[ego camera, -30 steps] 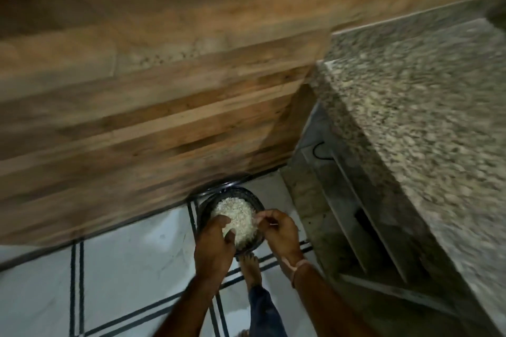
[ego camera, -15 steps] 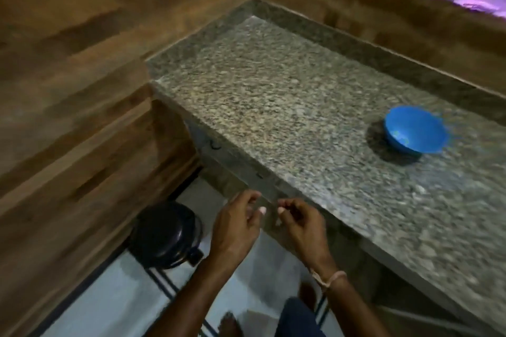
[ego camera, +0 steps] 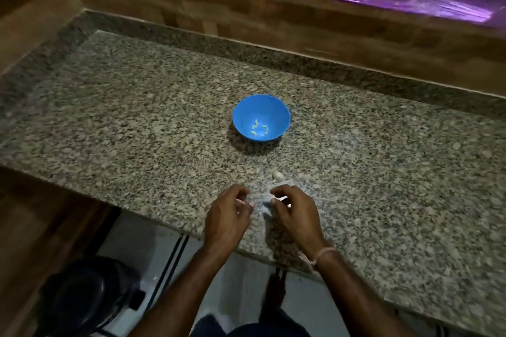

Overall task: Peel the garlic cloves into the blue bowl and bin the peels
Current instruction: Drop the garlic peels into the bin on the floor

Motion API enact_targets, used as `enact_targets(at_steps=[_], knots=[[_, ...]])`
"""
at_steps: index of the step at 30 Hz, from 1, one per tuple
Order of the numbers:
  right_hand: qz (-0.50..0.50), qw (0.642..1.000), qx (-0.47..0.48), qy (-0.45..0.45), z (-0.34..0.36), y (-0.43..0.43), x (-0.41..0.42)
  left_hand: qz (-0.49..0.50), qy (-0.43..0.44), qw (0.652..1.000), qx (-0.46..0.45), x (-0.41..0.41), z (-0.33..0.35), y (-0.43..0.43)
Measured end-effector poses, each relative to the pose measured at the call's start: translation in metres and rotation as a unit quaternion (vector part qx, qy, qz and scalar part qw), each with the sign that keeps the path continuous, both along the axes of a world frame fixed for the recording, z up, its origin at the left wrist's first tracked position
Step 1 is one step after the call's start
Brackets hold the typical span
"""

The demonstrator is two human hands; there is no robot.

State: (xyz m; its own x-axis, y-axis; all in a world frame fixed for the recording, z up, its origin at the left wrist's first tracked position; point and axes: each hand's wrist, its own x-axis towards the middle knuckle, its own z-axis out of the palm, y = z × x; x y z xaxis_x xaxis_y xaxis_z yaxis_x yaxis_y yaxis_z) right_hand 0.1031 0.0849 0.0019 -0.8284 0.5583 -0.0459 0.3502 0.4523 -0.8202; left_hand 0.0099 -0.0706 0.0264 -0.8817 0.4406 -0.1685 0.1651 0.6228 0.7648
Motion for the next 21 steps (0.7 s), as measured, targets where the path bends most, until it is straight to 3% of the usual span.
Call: enact_targets(at_steps=[7,11,15,21], knots=[[-0.001,0.988,0.136,-0.077,-0.021,0.06,-0.015,-0.004,0.027,0.996,-0.082,-0.033,-0.026,0.047],[0.021,0.979,0.172,-0.107,-0.022,0.069,-0.025,0.009,0.013,0.997,-0.07,-0.046,-0.034,0.051],[0.019,0.975,0.194,-0.102,-0.025,0.067,-0.034,-0.086,0.007,0.995,-0.038,-0.043,-0.039,0.048],[0.008,0.976,0.182,-0.121,-0.027,0.064,-0.044,-0.166,0.107,0.978,-0.064,-0.042,-0.047,0.051]])
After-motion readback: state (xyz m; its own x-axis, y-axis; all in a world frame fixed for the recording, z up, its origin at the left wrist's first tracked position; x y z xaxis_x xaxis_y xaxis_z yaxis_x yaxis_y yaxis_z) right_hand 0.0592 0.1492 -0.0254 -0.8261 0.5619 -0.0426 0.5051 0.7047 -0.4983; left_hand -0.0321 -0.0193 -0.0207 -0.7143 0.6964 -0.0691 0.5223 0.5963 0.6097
